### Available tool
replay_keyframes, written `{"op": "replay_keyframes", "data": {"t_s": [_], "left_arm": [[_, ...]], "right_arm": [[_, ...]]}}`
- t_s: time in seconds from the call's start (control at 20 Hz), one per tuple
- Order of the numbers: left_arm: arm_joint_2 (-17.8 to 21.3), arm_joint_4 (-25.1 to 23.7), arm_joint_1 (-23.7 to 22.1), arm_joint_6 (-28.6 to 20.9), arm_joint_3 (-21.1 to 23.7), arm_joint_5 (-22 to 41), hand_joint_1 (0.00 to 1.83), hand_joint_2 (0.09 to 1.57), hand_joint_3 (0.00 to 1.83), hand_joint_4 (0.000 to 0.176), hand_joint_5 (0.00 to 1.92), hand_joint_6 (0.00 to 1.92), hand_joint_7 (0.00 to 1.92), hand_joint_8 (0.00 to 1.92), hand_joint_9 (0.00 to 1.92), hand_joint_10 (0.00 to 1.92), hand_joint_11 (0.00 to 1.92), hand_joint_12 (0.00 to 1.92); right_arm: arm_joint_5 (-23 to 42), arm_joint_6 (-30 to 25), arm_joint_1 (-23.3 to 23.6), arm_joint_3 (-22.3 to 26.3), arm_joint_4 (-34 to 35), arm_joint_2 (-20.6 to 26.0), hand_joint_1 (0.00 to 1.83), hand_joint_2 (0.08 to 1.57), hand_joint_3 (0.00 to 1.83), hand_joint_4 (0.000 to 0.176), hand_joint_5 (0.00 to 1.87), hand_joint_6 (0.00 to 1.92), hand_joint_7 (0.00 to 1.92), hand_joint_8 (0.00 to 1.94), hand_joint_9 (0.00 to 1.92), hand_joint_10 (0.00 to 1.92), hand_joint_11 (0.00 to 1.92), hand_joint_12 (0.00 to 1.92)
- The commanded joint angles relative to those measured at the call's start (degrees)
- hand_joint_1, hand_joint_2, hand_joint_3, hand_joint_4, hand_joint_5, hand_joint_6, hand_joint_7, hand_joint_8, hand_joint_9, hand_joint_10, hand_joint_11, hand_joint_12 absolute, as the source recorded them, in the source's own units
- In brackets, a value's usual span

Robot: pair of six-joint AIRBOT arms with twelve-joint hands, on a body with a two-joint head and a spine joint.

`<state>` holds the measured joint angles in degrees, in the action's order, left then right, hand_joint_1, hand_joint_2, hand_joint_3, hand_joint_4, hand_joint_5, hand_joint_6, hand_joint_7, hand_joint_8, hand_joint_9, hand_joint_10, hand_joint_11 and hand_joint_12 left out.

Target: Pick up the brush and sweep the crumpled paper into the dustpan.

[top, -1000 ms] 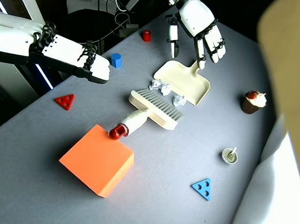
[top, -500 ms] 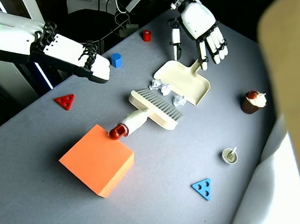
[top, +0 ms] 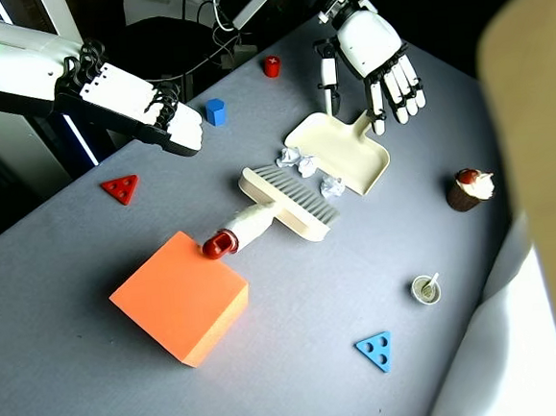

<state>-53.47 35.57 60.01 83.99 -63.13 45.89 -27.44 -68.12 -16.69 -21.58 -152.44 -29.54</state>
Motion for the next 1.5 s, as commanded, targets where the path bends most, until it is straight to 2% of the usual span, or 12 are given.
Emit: {"op": "replay_keyframes", "data": {"t_s": [0.0, 0.05, 0.15, 0.7, 1.3, 1.4, 1.45], "left_arm": [[-0.1, -1.8, -0.1, -0.3, -0.6, 5.4, 0.68, 0.99, 0.00, 0.176, 0.52, 0.00, 0.35, 0.01, 0.29, 0.01, 0.20, 0.10], [-0.1, -2.7, -0.1, -0.8, -0.8, 5.6, 0.71, 0.97, 0.00, 0.176, 0.55, 0.01, 0.36, 0.01, 0.28, 0.01, 0.21, 0.10], [-0.1, -3.9, -0.1, -1.6, -1.4, 6.2, 0.69, 0.98, 0.00, 0.176, 0.54, 0.01, 0.34, 0.00, 0.28, 0.00, 0.20, 0.10], [-1.1, -4.1, 0.3, -2.0, -3.9, 6.3, 0.69, 0.95, 0.00, 0.176, 0.52, 0.00, 0.31, 0.00, 0.24, 0.00, 0.23, 0.13], [-3.4, -3.8, 2.3, -2.0, -4.8, 5.9, 0.71, 0.97, 0.00, 0.176, 0.63, 0.01, 0.38, 0.00, 0.28, 0.00, 0.23, 0.16], [-3.5, -3.5, 2.0, -2.0, -4.7, 6.0, 0.75, 0.96, 0.00, 0.170, 0.70, 0.01, 0.39, 0.00, 0.27, 0.00, 0.21, 0.16], [-3.6, -3.5, 1.6, -1.9, -4.7, 6.0, 0.83, 0.97, 0.00, 0.131, 0.82, 0.02, 0.42, 0.00, 0.30, 0.01, 0.22, 0.19]], "right_arm": [[-5.5, 0.0, 0.5, 0.0, -2.1, 0.5, 0.00, 0.98, 0.00, 0.000, 0.18, 0.00, 0.21, 0.00, 0.21, 0.00, 0.20, 0.01], [-5.5, 0.0, 0.5, 0.0, -2.1, 0.5, 0.00, 0.98, 0.00, 0.000, 0.14, 0.00, 0.18, 0.00, 0.18, 0.00, 0.16, 0.00], [-5.5, 0.0, 0.5, 0.0, -2.1, 0.5, 0.00, 0.98, 0.00, 0.000, 0.18, 0.02, 0.21, 0.01, 0.20, 0.01, 0.18, 0.01], [-5.5, 0.0, 0.5, 0.0, -2.2, 0.5, 0.00, 0.97, 0.00, 0.000, 0.23, 0.01, 0.24, 0.01, 0.23, 0.01, 0.21, 0.02], [-5.5, 0.0, 0.5, 0.0, -2.3, 0.5, 0.00, 0.99, 0.00, 0.000, 0.20, 0.00, 0.23, 0.00, 0.22, 0.00, 0.21, 0.01], [-5.6, 0.0, 0.5, 0.0, -2.4, 0.5, 0.00, 0.99, 0.00, 0.000, 0.22, 0.01, 0.24, 0.00, 0.23, 0.01, 0.22, 0.02], [-5.6, 0.0, 0.5, 0.0, -2.4, 0.5, 0.00, 0.99, 0.00, 0.000, 0.23, 0.01, 0.26, 0.01, 0.24, 0.01, 0.22, 0.01]]}}
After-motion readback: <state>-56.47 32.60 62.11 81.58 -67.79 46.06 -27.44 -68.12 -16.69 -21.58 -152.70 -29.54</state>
